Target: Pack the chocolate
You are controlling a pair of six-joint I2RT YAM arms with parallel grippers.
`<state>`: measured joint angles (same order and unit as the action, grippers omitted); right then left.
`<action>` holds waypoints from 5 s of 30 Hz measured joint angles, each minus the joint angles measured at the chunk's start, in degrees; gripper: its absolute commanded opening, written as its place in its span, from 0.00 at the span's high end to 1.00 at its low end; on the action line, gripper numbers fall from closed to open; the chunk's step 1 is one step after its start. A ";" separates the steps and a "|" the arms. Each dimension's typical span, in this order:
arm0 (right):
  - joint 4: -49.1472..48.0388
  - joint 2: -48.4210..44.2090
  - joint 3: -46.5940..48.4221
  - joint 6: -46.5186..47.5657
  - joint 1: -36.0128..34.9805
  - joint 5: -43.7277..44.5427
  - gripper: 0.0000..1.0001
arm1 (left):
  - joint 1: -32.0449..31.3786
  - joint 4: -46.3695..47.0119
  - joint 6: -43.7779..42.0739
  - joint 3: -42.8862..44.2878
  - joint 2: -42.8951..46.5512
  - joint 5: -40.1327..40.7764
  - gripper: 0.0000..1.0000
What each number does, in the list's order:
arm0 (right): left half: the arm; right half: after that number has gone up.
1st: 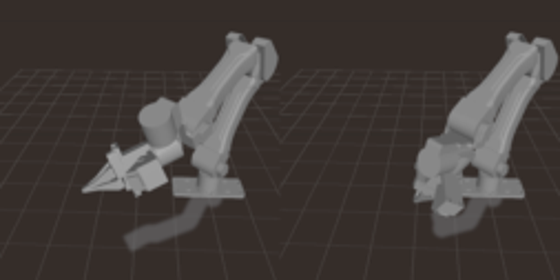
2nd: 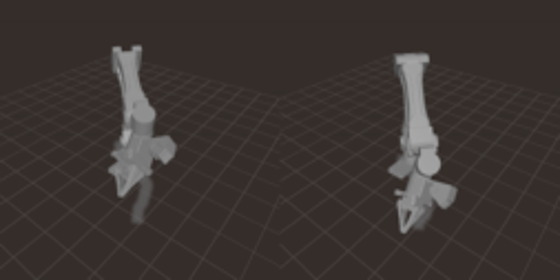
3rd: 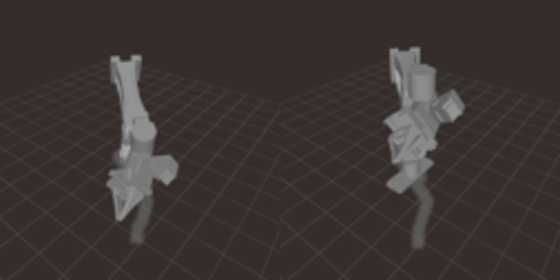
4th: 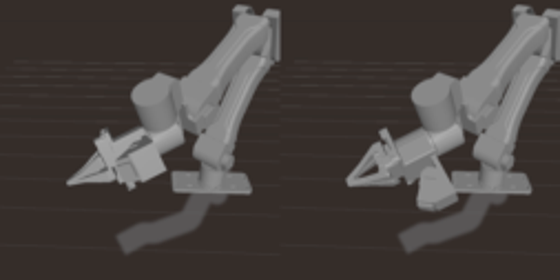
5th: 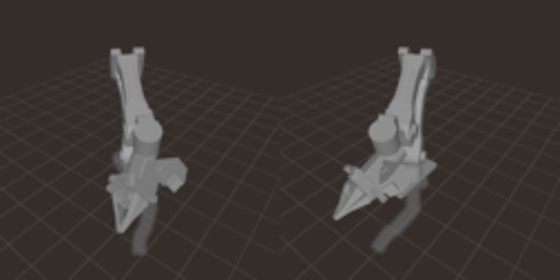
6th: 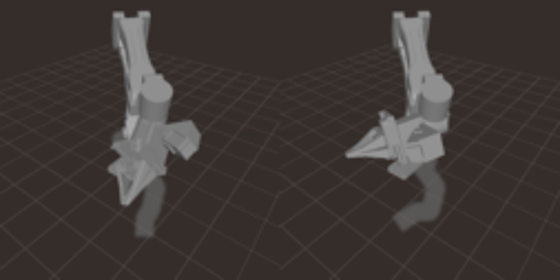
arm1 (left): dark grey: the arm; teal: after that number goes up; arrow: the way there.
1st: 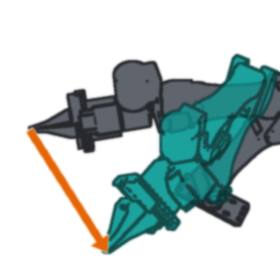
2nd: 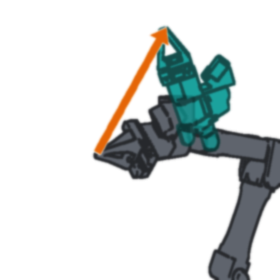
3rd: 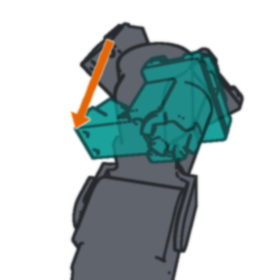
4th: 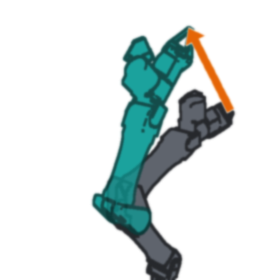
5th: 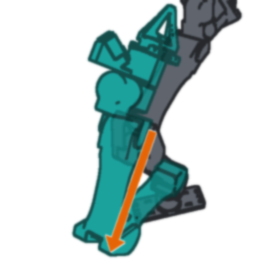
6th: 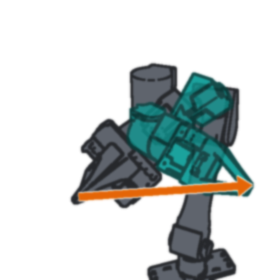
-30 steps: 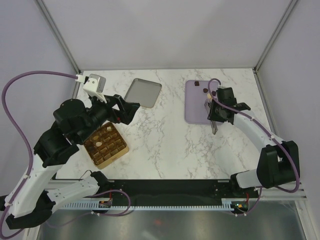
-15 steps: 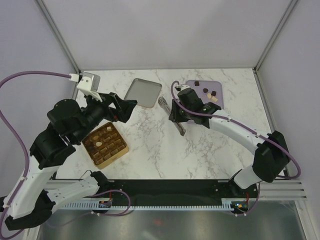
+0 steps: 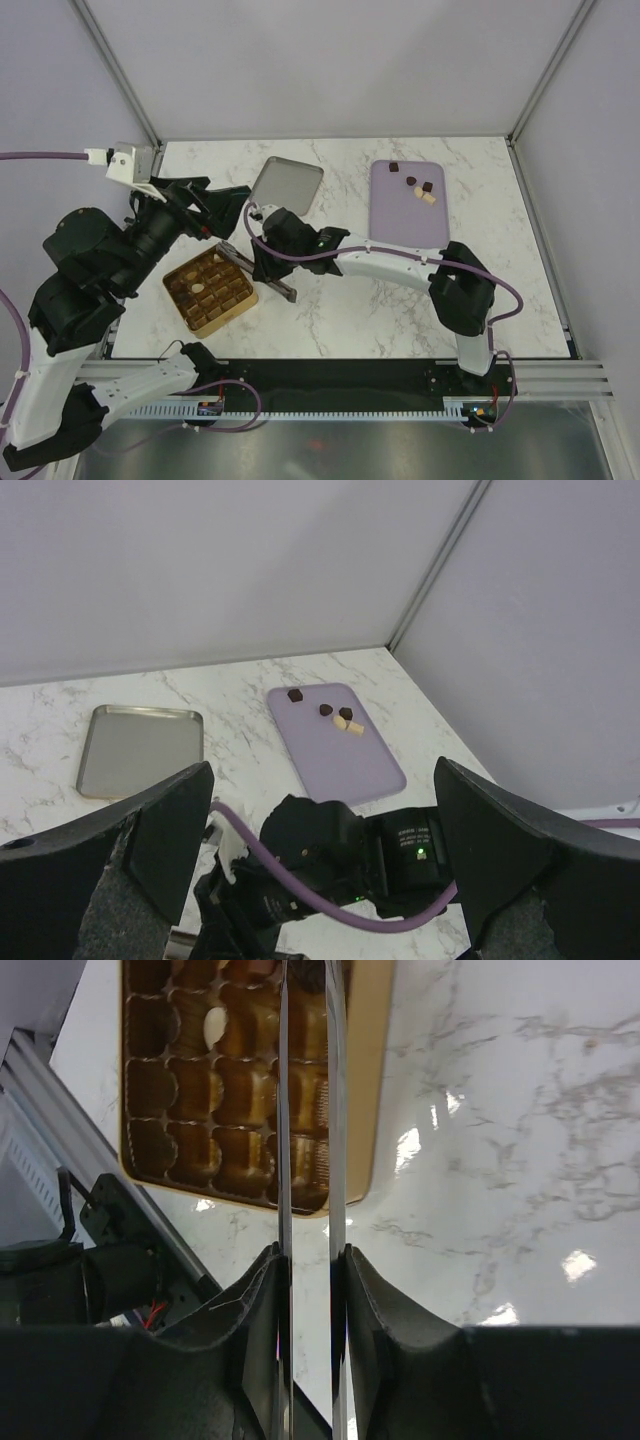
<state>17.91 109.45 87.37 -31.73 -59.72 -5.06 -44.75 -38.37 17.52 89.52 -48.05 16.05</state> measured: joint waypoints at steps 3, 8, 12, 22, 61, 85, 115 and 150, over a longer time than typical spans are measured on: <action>-0.37 2.38 1.75 0.15 -2.03 -1.73 0.67 | 0.00 0.15 0.00 0.22 0.50 0.57 0.01; -0.33 3.56 2.64 0.52 -3.96 -2.99 0.66 | 0.00 0.42 -0.02 0.20 0.90 1.49 0.01; -0.37 3.89 3.30 0.94 -4.92 -3.41 0.65 | 0.00 0.68 -0.02 -0.02 0.94 1.81 0.01; -0.04 5.92 3.56 1.70 -6.08 -2.69 0.60 | 0.00 0.81 -0.02 -1.03 2.45 1.90 0.01; 0.57 2.29 5.70 8.24 -5.84 2.47 0.52 | 0.00 1.05 -0.02 -1.75 -3.91 3.45 0.01; 8.68 -21.35 -15.19 10.80 28.83 13.79 0.53 | 0.02 1.66 -1.79 0.42 -14.14 -0.28 0.00; 15.80 -12.48 -10.69 15.80 53.64 12.90 0.48 | 5.40 0.76 -1.95 -5.68 -15.56 -11.21 0.00; 18.18 -14.73 -14.23 16.55 52.98 6.29 0.51 | 5.68 0.76 -1.92 -8.37 -11.30 -11.74 0.00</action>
<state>36.10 94.72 73.14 -15.18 -6.74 1.23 -39.07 -37.60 15.59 81.14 -59.35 4.32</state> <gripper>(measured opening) 0.499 0.993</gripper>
